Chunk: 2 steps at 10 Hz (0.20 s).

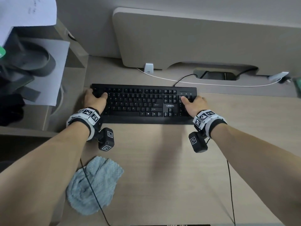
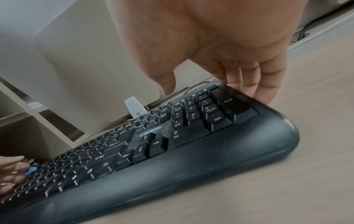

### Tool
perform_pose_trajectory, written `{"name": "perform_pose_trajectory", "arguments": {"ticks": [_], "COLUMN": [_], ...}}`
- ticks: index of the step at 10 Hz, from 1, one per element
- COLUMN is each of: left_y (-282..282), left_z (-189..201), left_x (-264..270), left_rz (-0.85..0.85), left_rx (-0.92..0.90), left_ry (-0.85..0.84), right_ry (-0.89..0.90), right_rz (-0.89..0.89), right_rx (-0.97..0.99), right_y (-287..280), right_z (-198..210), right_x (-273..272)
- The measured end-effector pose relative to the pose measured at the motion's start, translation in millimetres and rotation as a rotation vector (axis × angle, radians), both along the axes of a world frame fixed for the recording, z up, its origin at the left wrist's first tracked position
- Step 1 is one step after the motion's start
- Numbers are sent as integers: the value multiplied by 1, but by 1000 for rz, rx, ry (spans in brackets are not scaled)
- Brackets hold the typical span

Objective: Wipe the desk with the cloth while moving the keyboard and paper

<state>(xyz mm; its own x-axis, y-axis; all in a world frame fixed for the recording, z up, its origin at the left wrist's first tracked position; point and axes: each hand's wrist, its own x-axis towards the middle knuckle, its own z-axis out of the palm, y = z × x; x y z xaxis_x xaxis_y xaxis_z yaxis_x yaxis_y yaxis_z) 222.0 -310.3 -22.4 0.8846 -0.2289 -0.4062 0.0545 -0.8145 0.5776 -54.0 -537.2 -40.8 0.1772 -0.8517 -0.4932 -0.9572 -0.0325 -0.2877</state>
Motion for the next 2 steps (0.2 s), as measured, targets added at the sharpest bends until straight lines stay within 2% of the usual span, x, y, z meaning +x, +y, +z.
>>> {"name": "perform_pose_trajectory", "arguments": {"ticks": [1, 2], "left_y": [-1, -4], "left_z": [1, 9], "left_x": [-8, -18], "left_rz": [-24, -60], "left_rx": [3, 2], "left_ry": [33, -14], "right_ry": [-16, -91], "right_rz": [25, 44], "right_rx": [-10, -9], "right_y": [3, 7], "right_z": [1, 13], "right_x": [-5, -13]}}
